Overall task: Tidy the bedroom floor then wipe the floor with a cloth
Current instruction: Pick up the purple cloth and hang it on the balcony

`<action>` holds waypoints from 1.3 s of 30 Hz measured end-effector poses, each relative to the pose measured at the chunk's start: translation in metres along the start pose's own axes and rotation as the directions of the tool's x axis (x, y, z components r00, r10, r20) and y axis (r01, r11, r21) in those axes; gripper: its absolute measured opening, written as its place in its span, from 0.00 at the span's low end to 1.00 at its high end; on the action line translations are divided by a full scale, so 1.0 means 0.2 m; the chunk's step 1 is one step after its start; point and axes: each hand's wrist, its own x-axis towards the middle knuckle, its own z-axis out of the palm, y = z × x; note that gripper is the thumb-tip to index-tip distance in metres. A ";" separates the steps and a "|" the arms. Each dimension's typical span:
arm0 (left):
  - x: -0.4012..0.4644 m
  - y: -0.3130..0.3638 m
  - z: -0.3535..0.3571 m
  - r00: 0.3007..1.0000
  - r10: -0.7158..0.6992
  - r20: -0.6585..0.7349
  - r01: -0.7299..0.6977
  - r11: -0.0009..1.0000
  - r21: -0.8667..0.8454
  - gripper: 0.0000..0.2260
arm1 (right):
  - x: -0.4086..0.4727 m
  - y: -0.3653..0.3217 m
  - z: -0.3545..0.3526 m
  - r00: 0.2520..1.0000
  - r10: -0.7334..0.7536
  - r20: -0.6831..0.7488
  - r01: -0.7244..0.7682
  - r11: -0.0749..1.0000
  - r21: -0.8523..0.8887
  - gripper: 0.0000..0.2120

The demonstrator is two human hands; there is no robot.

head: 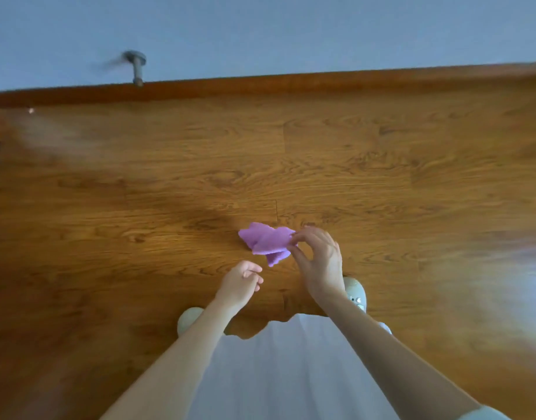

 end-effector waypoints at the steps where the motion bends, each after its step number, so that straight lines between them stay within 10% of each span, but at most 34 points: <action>1: -0.08 0.05 -0.02 1.000 0.019 -0.015 -0.019 1.000 -0.021 0.10 | -0.01 -0.10 -0.07 1.000 -0.015 -0.015 0.015 0.999 0.028 0.01; 13: -1.43 0.79 -0.52 0.908 0.386 -0.162 -0.405 0.909 -0.100 0.09 | -0.28 -1.33 -1.13 0.982 -0.113 -0.150 0.142 0.970 0.199 0.14; 27: -2.88 1.90 -0.85 0.407 0.908 -0.098 -0.895 0.418 0.157 0.11 | -0.53 -2.37 -2.37 0.809 -0.540 -0.232 0.565 0.824 0.054 0.05; 39: -3.31 2.32 -0.87 0.104 0.982 0.160 -0.979 0.073 0.190 0.10 | -0.77 -2.67 -2.95 0.779 -0.457 -0.429 0.504 0.864 -0.004 0.13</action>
